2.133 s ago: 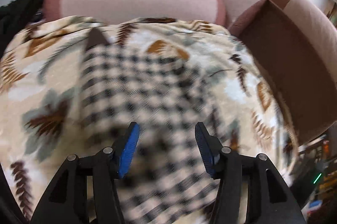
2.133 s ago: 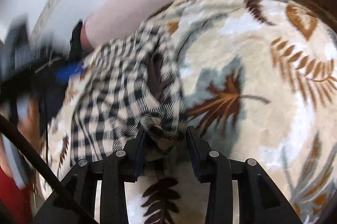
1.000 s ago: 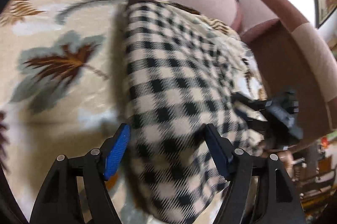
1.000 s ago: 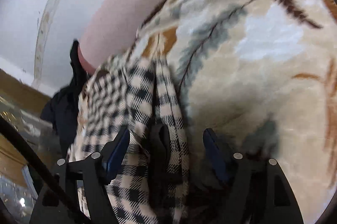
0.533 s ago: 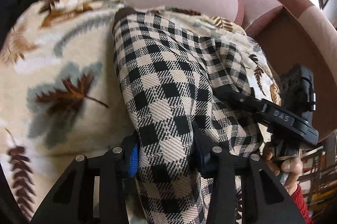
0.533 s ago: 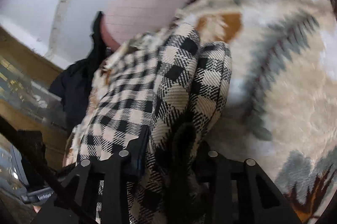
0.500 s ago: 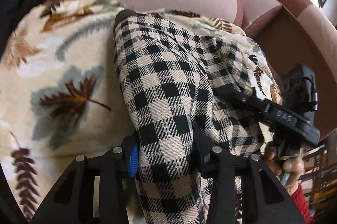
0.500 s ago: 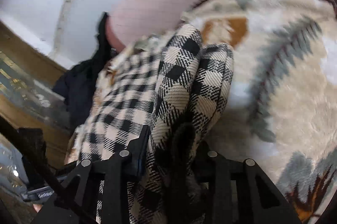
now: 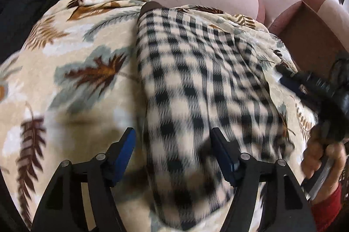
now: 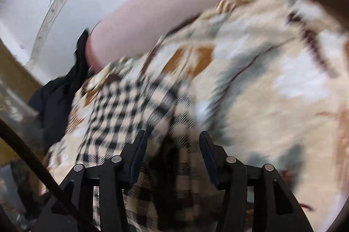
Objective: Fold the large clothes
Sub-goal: 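Fold the hem up over the shirt toward the collar with both grippers, then press the folded bundle flat and release it with both grippers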
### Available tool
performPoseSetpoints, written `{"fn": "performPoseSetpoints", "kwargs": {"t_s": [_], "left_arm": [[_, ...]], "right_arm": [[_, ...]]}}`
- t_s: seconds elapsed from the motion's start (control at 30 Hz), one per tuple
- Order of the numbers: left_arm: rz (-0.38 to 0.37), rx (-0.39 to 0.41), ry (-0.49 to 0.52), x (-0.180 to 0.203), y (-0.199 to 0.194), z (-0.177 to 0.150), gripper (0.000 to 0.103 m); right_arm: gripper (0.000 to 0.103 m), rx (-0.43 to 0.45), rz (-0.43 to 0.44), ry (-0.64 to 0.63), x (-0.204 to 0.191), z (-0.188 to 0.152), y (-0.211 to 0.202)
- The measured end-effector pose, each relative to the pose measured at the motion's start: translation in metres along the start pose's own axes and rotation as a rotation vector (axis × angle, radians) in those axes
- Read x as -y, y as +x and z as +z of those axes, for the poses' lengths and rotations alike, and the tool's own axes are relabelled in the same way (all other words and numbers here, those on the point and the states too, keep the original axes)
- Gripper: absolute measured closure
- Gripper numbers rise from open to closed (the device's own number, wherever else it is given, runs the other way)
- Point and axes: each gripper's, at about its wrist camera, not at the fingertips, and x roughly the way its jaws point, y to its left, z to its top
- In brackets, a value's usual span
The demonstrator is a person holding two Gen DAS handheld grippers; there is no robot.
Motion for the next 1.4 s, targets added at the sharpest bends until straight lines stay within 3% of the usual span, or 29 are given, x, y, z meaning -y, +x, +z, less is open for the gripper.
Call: {"fn": "performPoseSetpoints", "kwargs": {"t_s": [0.13,0.23,0.3,0.43,0.63,0.77,0.87,0.97,1.03,1.2,1.4], "left_arm": [[-0.034,-0.003,-0.055,-0.012,-0.006,-0.038,0.034],[-0.052,0.007,-0.1,-0.02,-0.015,-0.058,0.034],[-0.036,0.036,-0.079,-0.019,-0.028,-0.067,0.034],[0.054,0.11,-0.001,-0.014,-0.055,-0.082,0.034],[0.128,0.113,-0.008,-0.032,-0.059,-0.103,0.031],[0.148,0.057,-0.055,-0.045,-0.048,-0.113,0.031],[0.179,0.064,-0.01,-0.04,-0.047,-0.116,0.028],[0.207,0.068,0.031,-0.034,-0.043,-0.12,0.023],[0.227,0.075,0.064,-0.029,-0.04,-0.123,0.019],[0.247,0.121,0.09,-0.024,-0.037,-0.13,0.014],[0.257,0.139,0.105,-0.022,-0.032,-0.13,0.008]], "right_arm": [[0.049,0.067,0.084,-0.043,-0.018,-0.003,-0.043],[0.049,-0.005,0.178,-0.127,-0.05,-0.021,-0.044],[0.049,-0.08,0.19,-0.184,-0.069,-0.039,-0.031],[0.05,-0.225,0.072,-0.224,-0.076,-0.081,-0.001],[0.051,-0.282,-0.03,-0.276,-0.068,-0.115,-0.014],[0.051,-0.213,-0.009,-0.25,-0.062,-0.123,-0.042],[0.051,-0.115,0.02,-0.223,-0.062,-0.115,-0.06],[0.051,-0.001,-0.035,-0.279,-0.074,-0.109,-0.065],[0.051,0.025,-0.076,-0.338,-0.087,-0.107,-0.058],[0.051,0.008,-0.129,-0.43,-0.109,-0.11,-0.025],[0.048,-0.156,-0.132,-0.434,-0.098,-0.122,0.002]]}}
